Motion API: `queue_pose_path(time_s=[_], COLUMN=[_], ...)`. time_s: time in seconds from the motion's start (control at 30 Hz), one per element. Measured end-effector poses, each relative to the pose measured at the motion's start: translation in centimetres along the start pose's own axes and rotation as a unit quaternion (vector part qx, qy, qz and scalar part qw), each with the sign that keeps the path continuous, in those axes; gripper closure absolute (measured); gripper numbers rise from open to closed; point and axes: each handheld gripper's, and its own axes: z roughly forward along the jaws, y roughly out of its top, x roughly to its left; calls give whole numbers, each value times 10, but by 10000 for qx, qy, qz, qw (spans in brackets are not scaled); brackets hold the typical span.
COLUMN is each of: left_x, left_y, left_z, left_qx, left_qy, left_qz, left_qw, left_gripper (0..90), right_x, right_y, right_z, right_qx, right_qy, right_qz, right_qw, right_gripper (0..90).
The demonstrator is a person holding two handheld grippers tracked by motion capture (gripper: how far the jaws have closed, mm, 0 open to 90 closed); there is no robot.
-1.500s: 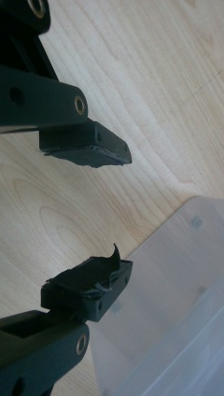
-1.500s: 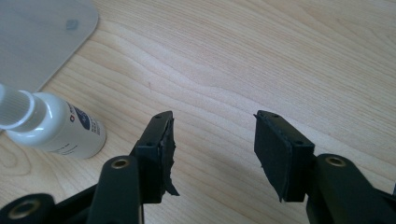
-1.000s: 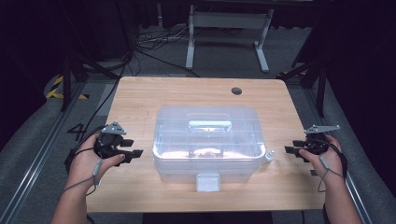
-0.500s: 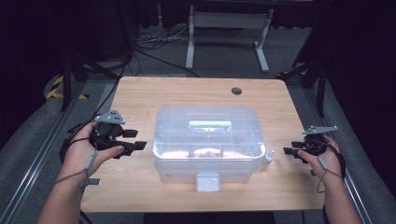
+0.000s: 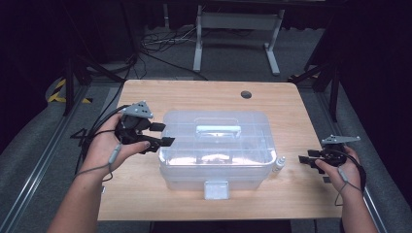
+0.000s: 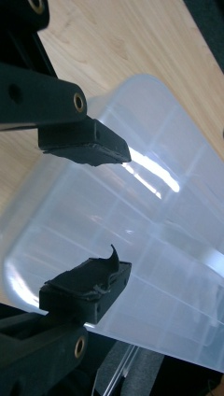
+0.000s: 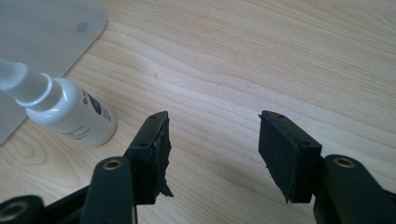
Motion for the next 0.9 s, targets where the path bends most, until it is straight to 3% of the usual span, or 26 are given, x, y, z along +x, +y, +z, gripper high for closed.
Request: queue_pose_path(time_s=[0.33, 0.57, 0.83, 0.9], left_x=[-12, -19, -26, -27], left_y=[17, 28, 38, 40], left_z=[29, 43, 60, 64], left_qx=[-180, -210, -31, -29], left_qy=[-128, -64, 57, 50], left_qz=[240, 362, 540, 502], left_qw=[9995, 9991, 9985, 9987], left_gripper=[389, 391, 409, 411], right_x=[-4, -3, -2, -2], right_y=[-3, -2, 0, 0], right_z=[-5, -4, -3, -3], right_qx=[-110, -125, -144, -145], right_qy=[-19, -2, 12, 15], right_qz=[86, 80, 69, 69], right_qw=[9999, 9999, 9999, 9999], right_gripper=[428, 427, 427, 426])
